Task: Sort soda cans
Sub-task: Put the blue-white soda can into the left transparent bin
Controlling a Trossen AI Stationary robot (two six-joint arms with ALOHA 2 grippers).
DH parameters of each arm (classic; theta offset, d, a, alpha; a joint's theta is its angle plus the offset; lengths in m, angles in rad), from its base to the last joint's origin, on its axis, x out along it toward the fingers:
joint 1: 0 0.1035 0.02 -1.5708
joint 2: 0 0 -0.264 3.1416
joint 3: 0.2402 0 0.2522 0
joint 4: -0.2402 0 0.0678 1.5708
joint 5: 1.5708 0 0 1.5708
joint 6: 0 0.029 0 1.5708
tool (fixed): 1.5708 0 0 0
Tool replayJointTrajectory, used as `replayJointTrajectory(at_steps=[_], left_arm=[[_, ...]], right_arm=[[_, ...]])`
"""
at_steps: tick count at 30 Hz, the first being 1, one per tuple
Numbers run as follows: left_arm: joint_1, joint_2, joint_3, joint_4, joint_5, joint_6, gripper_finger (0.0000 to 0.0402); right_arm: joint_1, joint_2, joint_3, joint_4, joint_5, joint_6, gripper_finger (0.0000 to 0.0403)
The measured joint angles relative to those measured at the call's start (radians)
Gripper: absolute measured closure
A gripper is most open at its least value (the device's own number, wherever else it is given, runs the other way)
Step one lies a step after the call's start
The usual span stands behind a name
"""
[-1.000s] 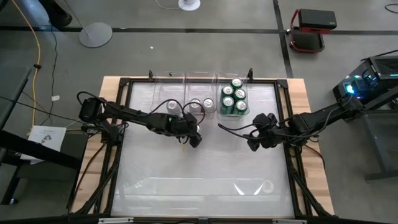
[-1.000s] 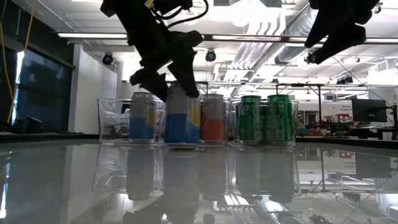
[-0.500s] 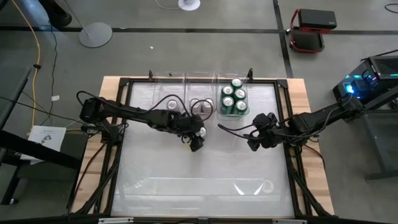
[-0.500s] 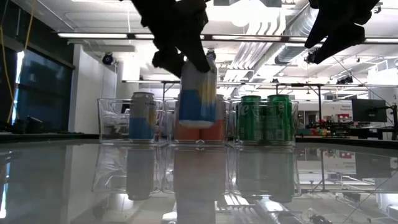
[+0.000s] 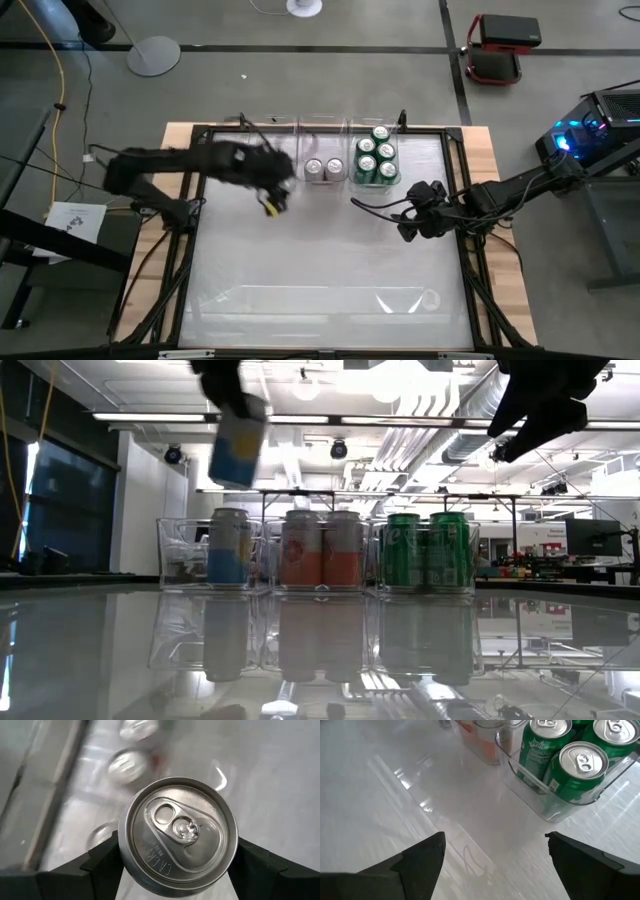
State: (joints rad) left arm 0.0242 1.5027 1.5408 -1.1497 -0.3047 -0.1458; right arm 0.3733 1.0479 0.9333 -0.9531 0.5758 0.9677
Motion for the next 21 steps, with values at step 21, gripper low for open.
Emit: replayJointTrajectory(at_steps=[21], left_arm=[[0.525, -0.366, -0.485, 0.254, 0.405, 0.441, 0.0121]], right_arm=[[-0.015, 0.000, 0.000, -0.007, 0.026, 0.169, 0.0064]])
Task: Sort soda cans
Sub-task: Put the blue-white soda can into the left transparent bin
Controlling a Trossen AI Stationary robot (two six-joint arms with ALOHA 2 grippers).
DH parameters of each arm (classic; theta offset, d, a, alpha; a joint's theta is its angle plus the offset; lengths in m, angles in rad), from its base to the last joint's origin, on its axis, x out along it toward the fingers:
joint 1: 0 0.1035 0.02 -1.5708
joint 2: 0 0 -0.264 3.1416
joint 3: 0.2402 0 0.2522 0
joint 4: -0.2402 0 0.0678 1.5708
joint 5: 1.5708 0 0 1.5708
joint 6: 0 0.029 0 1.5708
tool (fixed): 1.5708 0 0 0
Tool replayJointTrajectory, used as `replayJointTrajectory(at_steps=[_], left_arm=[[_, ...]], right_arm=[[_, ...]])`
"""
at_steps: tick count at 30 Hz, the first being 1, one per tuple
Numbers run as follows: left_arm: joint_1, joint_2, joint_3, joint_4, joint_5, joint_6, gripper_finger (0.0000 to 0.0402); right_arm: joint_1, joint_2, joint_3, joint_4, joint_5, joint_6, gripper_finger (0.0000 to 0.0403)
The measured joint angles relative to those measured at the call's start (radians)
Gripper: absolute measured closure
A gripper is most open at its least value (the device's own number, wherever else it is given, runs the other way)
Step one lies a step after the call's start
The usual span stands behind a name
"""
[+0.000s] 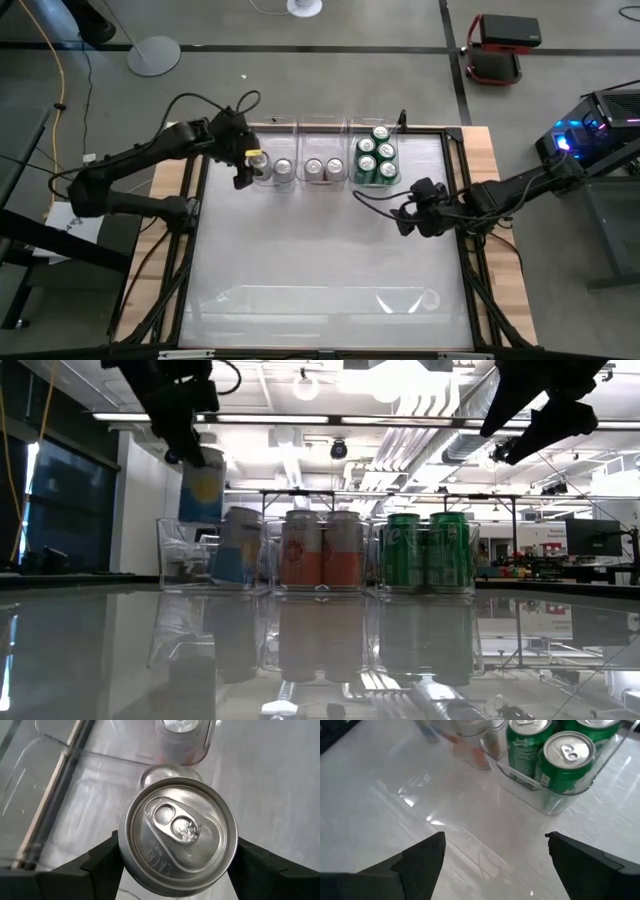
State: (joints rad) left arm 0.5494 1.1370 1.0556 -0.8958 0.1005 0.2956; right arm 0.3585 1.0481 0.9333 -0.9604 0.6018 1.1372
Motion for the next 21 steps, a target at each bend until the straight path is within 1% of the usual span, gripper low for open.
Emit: replayJointTrajectory(at_steps=[8, 10, 13, 18, 21], left_arm=[[0.089, 0.002, -0.100, 0.063, 0.106, 0.130, 0.0121], [0.108, 0.005, -0.136, 0.098, 0.118, 0.145, 0.0121], [0.142, 0.004, -0.173, 0.147, 0.167, 0.150, 0.0121], [0.179, 0.004, -0.233, 0.183, 0.180, 0.186, 0.0119], [0.199, 0.004, -0.253, 0.215, 0.209, 0.206, 0.0118]], right_arm=[[-0.060, 0.000, 0.000, 0.000, 0.001, 0.079, 0.0064], [-0.074, 0.000, 0.000, 0.001, 0.001, 0.087, 0.0064], [-0.092, 0.000, 0.000, 0.002, 0.001, 0.097, 0.0064], [-0.118, 0.000, 0.000, 0.016, 0.001, 0.097, 0.0064], [-0.133, 0.000, 0.000, 0.026, 0.001, 0.097, 0.0064]])
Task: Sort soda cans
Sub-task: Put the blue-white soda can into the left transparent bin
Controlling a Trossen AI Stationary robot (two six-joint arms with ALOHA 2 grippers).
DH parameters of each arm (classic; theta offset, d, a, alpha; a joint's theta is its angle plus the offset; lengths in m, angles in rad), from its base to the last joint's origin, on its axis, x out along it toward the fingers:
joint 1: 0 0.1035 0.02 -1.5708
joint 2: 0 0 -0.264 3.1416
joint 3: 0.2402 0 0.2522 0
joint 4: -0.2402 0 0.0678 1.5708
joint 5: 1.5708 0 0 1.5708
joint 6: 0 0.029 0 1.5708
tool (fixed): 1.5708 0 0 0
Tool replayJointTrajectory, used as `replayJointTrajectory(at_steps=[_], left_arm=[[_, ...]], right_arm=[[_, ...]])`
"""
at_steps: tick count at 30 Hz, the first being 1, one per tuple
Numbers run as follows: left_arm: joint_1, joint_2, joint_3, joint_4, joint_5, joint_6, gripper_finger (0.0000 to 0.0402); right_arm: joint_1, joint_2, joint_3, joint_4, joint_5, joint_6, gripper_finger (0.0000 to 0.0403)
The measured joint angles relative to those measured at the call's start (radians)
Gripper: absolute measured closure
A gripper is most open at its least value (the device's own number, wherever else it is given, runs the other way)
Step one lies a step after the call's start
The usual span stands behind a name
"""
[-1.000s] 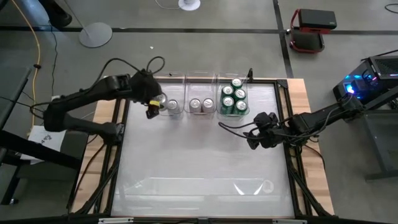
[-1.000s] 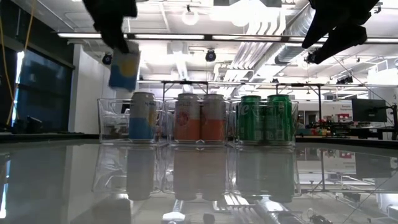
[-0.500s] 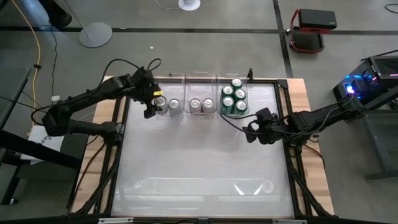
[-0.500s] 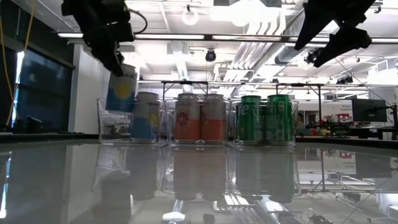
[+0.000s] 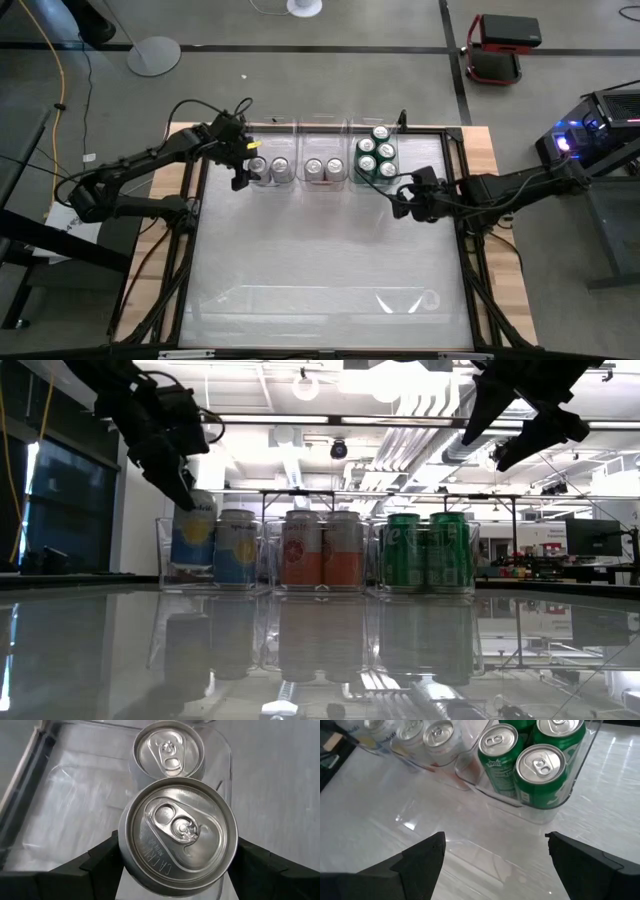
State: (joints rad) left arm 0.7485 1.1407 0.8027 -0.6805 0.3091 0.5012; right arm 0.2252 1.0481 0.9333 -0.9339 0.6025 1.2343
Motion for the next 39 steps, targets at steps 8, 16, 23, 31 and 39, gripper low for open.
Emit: replayJointTrajectory(at_steps=[8, 16, 23, 31, 39], left_arm=[[0.019, 0.001, -0.040, 0.006, 0.012, 0.001, 0.0109], [0.019, 0.000, -0.040, 0.054, 0.014, 0.001, 0.0066], [0.019, -0.001, -0.039, 0.048, 0.012, -0.028, 0.0047], [0.017, -0.001, 0.045, -0.066, 0.066, -0.037, 0.0046], [0.000, 0.000, 0.077, -0.060, -0.047, 0.110, 0.0046]], right_arm=[[-0.031, 0.000, 0.000, 0.031, 0.000, 0.000, 0.0064], [-0.036, 0.000, 0.000, 0.034, -0.001, 0.018, 0.0064], [-0.036, 0.000, 0.000, 0.046, -0.008, 0.019, 0.0064], [-0.036, 0.000, 0.000, 0.057, -0.010, 0.018, 0.0064], [-0.035, 0.000, 0.000, 0.060, -0.012, 0.015, 0.0064]])
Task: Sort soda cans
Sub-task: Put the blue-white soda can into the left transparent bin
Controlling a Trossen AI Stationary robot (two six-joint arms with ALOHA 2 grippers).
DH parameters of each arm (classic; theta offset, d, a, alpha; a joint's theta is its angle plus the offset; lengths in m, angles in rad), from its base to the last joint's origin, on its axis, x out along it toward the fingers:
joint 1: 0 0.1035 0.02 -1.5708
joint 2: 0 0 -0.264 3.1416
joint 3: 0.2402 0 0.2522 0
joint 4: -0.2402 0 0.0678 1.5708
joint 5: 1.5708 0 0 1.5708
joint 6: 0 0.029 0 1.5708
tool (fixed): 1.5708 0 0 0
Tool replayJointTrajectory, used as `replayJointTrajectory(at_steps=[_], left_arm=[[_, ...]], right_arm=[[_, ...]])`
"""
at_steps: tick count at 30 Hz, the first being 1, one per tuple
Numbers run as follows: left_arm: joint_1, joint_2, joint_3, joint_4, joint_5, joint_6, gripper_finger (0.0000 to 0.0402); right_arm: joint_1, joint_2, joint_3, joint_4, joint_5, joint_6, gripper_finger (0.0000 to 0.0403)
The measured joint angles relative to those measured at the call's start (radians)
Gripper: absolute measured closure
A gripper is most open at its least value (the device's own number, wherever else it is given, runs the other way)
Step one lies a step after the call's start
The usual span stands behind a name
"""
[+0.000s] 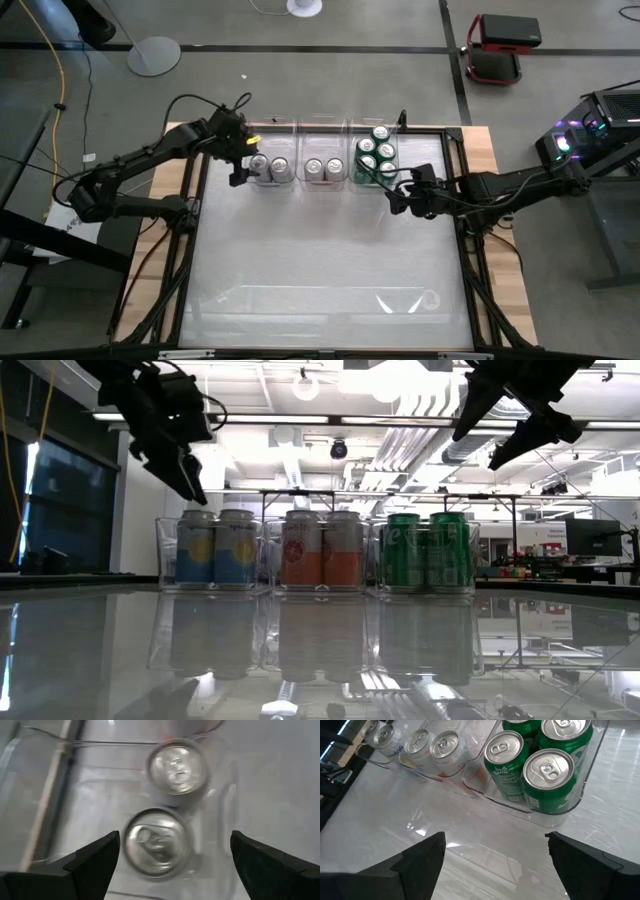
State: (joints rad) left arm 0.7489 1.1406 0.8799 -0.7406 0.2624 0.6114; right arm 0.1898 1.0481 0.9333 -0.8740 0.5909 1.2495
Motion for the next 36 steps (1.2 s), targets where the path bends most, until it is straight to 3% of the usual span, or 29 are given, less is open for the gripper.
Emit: replayJointTrajectory(at_steps=[4, 16, 25, 29, 36], left_arm=[[-0.004, 0.019, 0.000, 0.056, -0.056, -0.039, 0.0046], [-0.006, 0.173, 0.000, 0.060, -0.063, -0.104, 0.0049], [-0.006, 0.182, 0.008, 0.025, -0.065, -0.112, 0.0106], [-0.006, 0.182, 0.031, -0.029, -0.065, -0.099, 0.0113], [-0.006, 0.182, 0.079, -0.106, 0.046, 0.034, 0.0116]], right_arm=[[0.000, 0.000, 0.000, 0.012, -0.012, 0.000, 0.0064], [0.001, 0.000, 0.000, 0.020, -0.050, 0.000, 0.0064], [0.001, 0.000, 0.000, 0.023, -0.052, 0.003, 0.0064], [0.001, 0.000, 0.000, 0.023, -0.052, 0.003, 0.0064], [0.001, 0.000, 0.000, 0.023, -0.052, 0.003, 0.0064]])
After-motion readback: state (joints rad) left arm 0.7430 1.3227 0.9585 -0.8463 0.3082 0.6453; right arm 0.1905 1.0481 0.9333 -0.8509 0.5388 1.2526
